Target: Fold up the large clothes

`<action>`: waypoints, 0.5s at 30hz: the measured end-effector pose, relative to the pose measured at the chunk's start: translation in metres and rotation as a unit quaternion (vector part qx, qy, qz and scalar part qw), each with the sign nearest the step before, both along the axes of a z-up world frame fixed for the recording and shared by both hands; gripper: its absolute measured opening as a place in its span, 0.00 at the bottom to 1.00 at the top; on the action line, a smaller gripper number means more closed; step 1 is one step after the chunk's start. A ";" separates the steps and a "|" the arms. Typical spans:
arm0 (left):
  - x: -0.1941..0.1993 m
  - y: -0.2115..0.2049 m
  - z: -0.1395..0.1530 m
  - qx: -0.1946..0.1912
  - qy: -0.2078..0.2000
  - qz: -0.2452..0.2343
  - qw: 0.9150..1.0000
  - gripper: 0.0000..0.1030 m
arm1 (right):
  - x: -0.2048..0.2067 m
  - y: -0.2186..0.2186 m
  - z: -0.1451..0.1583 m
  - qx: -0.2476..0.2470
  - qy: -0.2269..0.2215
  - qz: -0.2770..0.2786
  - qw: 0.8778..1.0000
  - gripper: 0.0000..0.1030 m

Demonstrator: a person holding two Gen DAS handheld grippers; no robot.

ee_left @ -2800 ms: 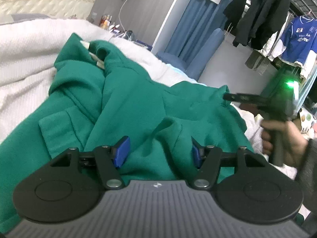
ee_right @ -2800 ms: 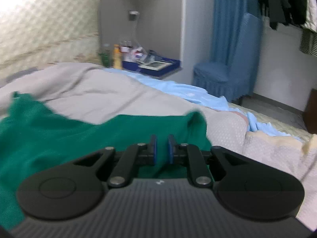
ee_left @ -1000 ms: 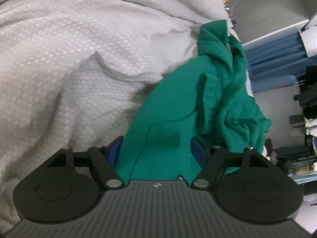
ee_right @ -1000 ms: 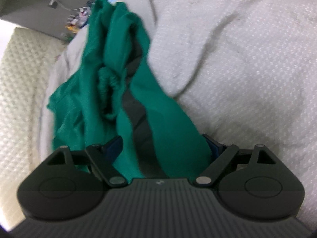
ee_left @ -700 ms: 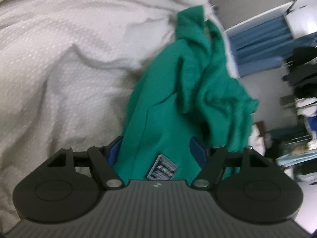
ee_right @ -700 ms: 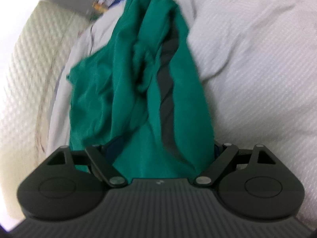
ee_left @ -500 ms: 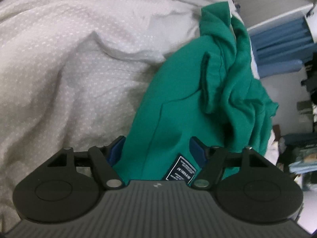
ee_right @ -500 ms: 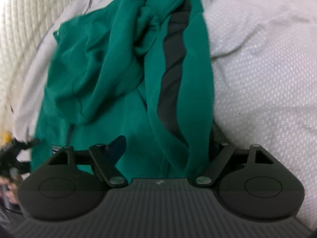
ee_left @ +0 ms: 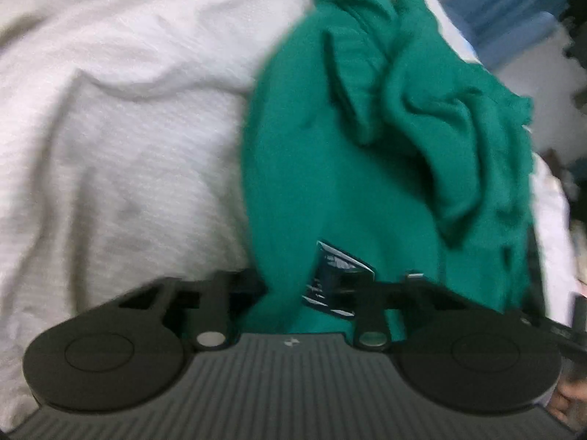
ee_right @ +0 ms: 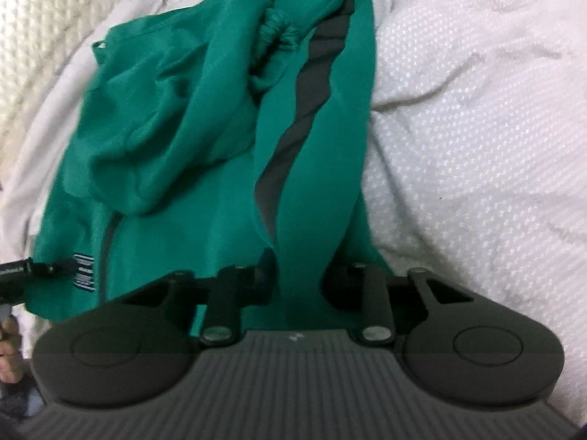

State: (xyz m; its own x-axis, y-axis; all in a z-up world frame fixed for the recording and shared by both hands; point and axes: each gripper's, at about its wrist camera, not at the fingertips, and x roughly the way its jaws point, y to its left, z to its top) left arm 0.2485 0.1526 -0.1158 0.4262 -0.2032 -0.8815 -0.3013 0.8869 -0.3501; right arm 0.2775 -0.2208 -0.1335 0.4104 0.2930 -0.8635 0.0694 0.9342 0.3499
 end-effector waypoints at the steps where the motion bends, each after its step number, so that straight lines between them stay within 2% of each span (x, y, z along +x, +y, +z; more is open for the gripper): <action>1: -0.003 -0.001 0.002 0.002 -0.008 0.005 1.000 0.14 | 0.000 -0.002 0.001 -0.001 -0.003 -0.007 1.000 0.13; 4: -0.021 0.006 0.016 -0.020 -0.042 0.031 0.998 0.08 | -0.005 -0.015 0.009 0.024 -0.019 -0.031 0.999 0.10; 6: -0.036 0.024 0.028 -0.057 -0.065 0.059 0.994 0.05 | -0.012 -0.027 0.019 0.056 -0.037 -0.051 0.996 0.09; 9: -0.057 0.049 0.048 -0.120 -0.100 0.096 0.983 0.04 | -0.022 -0.048 0.038 0.103 -0.059 -0.076 0.990 0.08; 15: -0.085 0.065 0.095 -0.181 -0.148 0.139 0.962 0.04 | -0.031 -0.083 0.077 0.192 -0.101 -0.104 0.971 0.08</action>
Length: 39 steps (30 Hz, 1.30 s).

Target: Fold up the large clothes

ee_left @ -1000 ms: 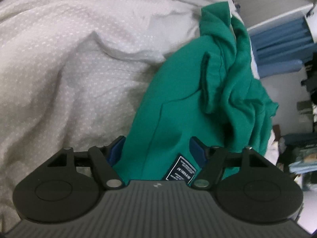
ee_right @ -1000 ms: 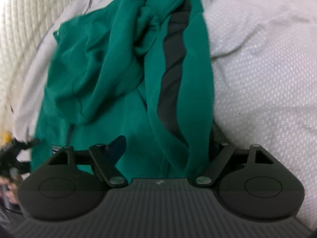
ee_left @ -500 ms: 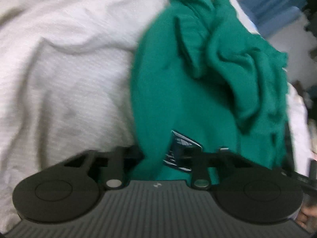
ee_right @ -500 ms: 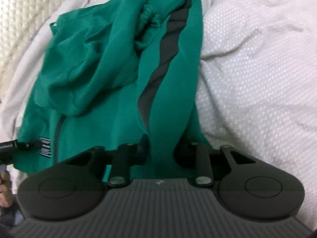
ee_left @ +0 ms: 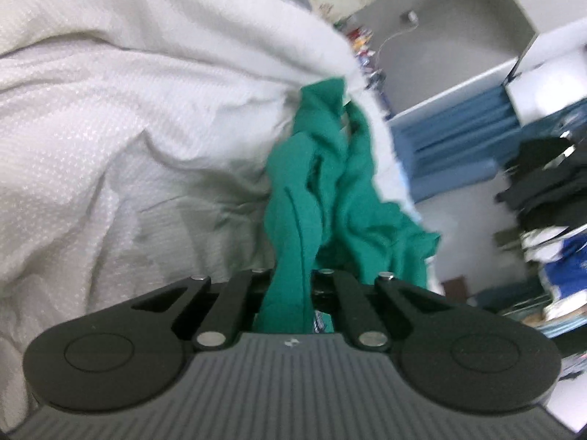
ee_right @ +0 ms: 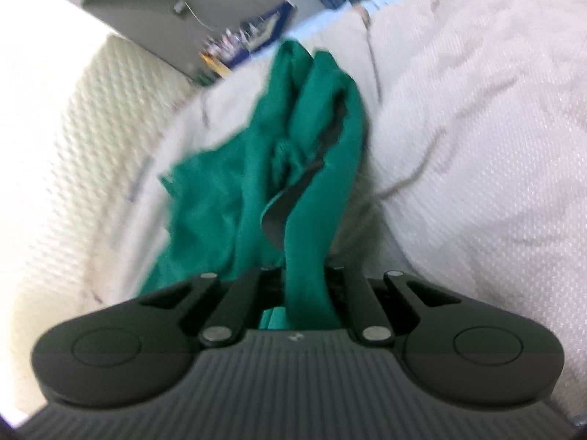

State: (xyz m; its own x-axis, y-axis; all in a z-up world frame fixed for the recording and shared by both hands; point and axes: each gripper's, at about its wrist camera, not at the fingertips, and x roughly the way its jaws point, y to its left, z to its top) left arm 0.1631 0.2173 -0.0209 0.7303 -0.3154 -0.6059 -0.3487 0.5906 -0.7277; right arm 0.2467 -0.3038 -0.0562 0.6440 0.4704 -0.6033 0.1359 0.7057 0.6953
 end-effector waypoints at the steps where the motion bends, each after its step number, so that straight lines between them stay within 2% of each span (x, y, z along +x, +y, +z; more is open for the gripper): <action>1: -0.004 0.003 0.006 -0.008 -0.007 0.003 1.000 0.04 | -0.002 -0.004 0.006 0.009 -0.012 0.002 1.000 0.08; 6: -0.021 0.009 0.028 -0.033 -0.035 0.008 0.999 0.04 | -0.023 -0.028 0.023 0.071 -0.045 -0.012 0.996 0.08; 9: -0.037 0.008 0.043 -0.044 -0.046 -0.005 0.998 0.04 | -0.037 -0.043 0.032 0.098 -0.063 -0.018 0.993 0.08; 14: -0.085 0.009 0.058 -0.065 -0.056 -0.025 0.996 0.04 | -0.071 -0.057 0.050 0.109 -0.095 -0.004 0.989 0.08; 18: -0.119 -0.001 0.062 -0.071 -0.058 -0.048 0.995 0.04 | -0.096 -0.064 0.052 0.108 -0.107 0.010 0.988 0.08; 22: -0.124 -0.008 0.055 -0.073 -0.059 -0.057 0.994 0.04 | -0.101 -0.067 0.049 0.112 -0.102 0.008 0.988 0.08; 26: -0.093 0.002 0.053 -0.098 -0.068 -0.042 0.992 0.05 | -0.074 -0.068 0.048 0.136 -0.091 -0.001 0.986 0.08; 30: -0.040 0.015 0.058 -0.127 -0.086 -0.007 0.988 0.05 | -0.029 -0.065 0.049 0.154 -0.087 -0.022 0.984 0.09; 34: 0.021 0.019 0.057 -0.130 -0.114 0.033 0.984 0.05 | 0.027 -0.061 0.045 0.162 -0.080 -0.058 0.982 0.09; 39: 0.095 0.018 0.025 -0.159 -0.125 0.081 0.976 0.05 | 0.099 -0.057 0.018 0.157 -0.043 -0.101 0.982 0.09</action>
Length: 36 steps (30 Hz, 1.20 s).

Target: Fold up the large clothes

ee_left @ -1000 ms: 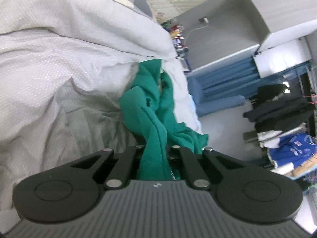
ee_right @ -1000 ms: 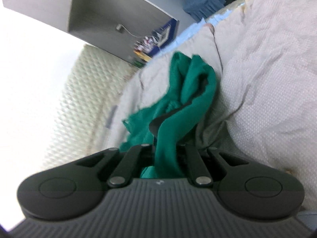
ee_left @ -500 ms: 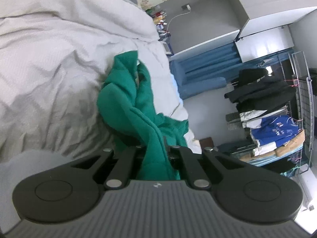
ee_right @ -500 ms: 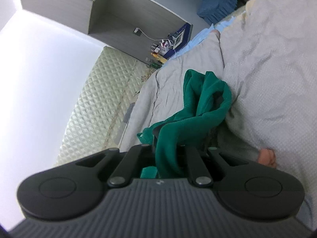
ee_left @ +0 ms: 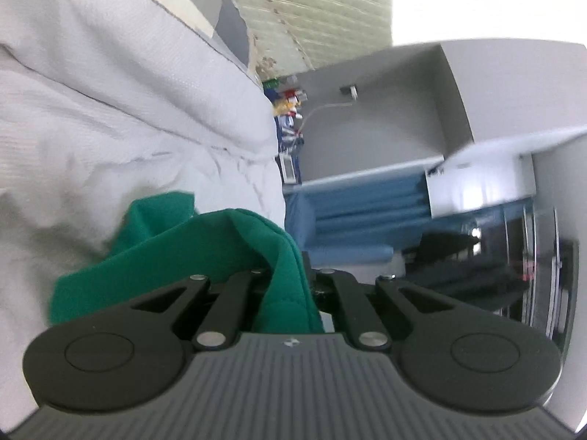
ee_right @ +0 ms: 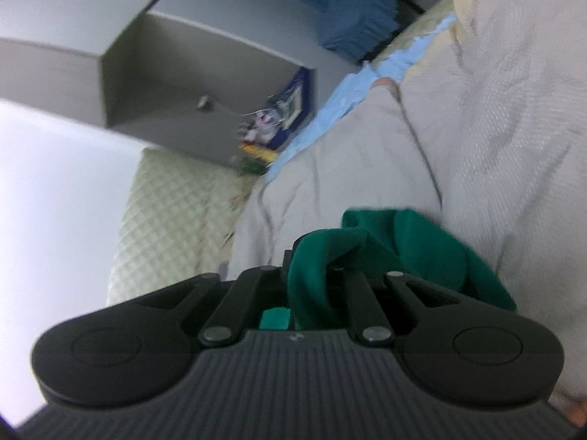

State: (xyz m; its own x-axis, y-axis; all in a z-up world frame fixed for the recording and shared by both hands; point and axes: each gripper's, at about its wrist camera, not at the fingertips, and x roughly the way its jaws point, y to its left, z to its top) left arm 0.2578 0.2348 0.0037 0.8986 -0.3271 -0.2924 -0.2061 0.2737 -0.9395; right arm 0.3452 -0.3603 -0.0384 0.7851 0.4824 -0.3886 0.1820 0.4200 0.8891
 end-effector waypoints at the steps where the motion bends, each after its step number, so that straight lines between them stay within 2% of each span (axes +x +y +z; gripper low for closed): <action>1: 0.012 -0.001 -0.006 0.001 0.000 0.005 1.000 0.05 | 0.013 0.000 -0.009 0.002 0.010 -0.006 1.000 0.09; 4: 0.046 0.000 -0.030 0.016 -0.004 0.010 1.000 0.06 | 0.045 0.000 -0.037 0.011 0.031 -0.017 0.999 0.09; 8: 0.085 0.001 -0.062 0.067 -0.009 0.005 0.998 0.06 | 0.077 0.003 -0.079 0.011 0.049 -0.018 0.999 0.09; 12: 0.112 0.001 -0.092 0.106 0.005 0.001 0.994 0.07 | 0.098 0.006 -0.103 -0.003 0.048 -0.010 0.999 0.09; 16: 0.140 0.008 -0.129 0.086 0.046 0.002 0.995 0.07 | 0.119 0.007 -0.118 -0.002 0.049 -0.001 0.999 0.09; 18: 0.152 0.008 -0.143 0.091 0.053 -0.001 0.994 0.07 | 0.128 0.006 -0.128 -0.007 0.051 0.005 0.999 0.09; 21: 0.166 0.009 -0.153 0.105 0.060 -0.011 0.993 0.09 | 0.139 0.006 -0.144 0.009 0.060 0.006 0.998 0.09; 24: 0.169 0.011 -0.157 0.100 0.063 -0.011 0.993 0.09 | 0.144 0.007 -0.148 0.010 0.061 0.007 0.998 0.09; 27: 0.166 0.010 -0.153 0.106 0.062 -0.012 0.992 0.10 | 0.143 0.010 -0.145 0.001 0.057 0.005 0.998 0.09; 31: 0.159 0.003 -0.139 0.133 0.049 -0.019 0.990 0.11 | 0.131 0.009 -0.139 0.003 0.049 -0.004 0.999 0.10; 32: 0.157 0.002 -0.134 0.143 0.047 -0.021 0.988 0.14 | 0.128 0.009 -0.136 0.002 0.045 -0.003 0.999 0.11; 34: 0.151 -0.003 -0.121 0.157 0.039 -0.025 0.987 0.27 | 0.122 0.008 -0.130 -0.001 0.040 -0.002 0.999 0.16; 36: 0.142 -0.005 -0.108 0.167 0.018 -0.027 0.985 0.53 | 0.116 0.007 -0.121 -0.006 0.030 -0.003 1.000 0.24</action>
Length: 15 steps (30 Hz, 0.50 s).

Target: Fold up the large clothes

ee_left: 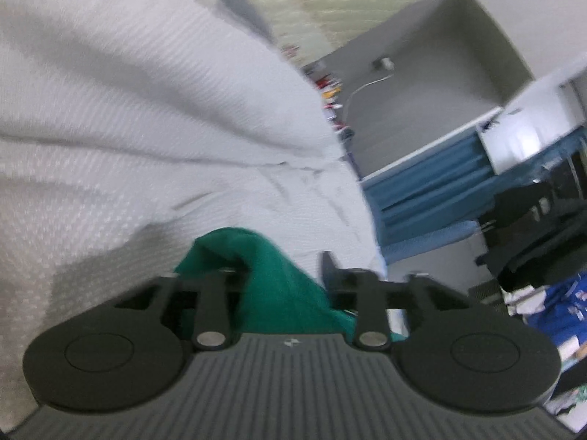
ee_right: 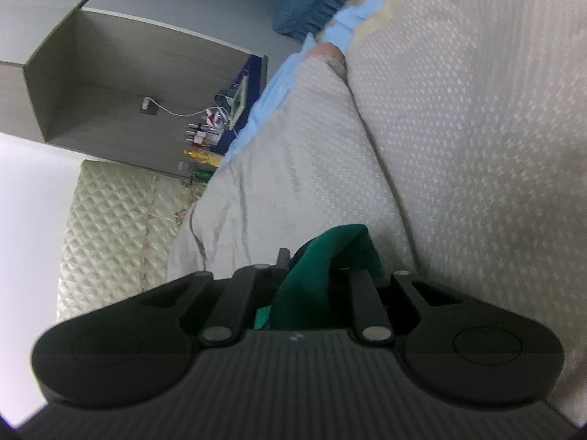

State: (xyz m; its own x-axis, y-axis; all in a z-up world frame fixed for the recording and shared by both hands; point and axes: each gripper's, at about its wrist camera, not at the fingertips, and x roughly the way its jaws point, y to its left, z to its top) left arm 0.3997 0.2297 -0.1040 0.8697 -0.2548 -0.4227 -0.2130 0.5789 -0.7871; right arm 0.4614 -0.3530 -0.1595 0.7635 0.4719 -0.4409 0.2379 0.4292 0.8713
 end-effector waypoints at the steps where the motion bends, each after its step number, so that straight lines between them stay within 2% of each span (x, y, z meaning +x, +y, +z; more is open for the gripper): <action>1: -0.005 -0.001 0.007 0.004 -0.011 -0.003 1.000 0.55 | -0.005 -0.001 0.005 -0.003 -0.006 -0.001 1.000 0.33; 2: -0.011 -0.002 0.015 0.011 -0.020 -0.006 1.000 0.57 | -0.009 -0.001 0.010 -0.004 -0.014 -0.001 1.000 0.39; 4: -0.023 -0.008 0.030 0.036 -0.038 -0.013 0.999 0.61 | -0.021 -0.001 0.022 -0.005 -0.036 0.000 0.999 0.64; 10: -0.062 -0.031 0.063 0.136 -0.065 -0.022 0.988 0.65 | -0.055 0.012 0.063 -0.052 -0.100 0.018 0.993 0.67; 15: -0.084 -0.048 0.074 0.175 -0.088 -0.049 0.979 0.66 | -0.077 0.028 0.094 -0.106 -0.159 0.035 0.981 0.68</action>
State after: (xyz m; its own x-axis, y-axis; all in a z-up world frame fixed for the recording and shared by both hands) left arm 0.3155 0.1816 -0.0296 0.9158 -0.2067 -0.3444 -0.0217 0.8307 -0.5563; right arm 0.3841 -0.3247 -0.0651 0.8472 0.4515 -0.2800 -0.0681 0.6150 0.7856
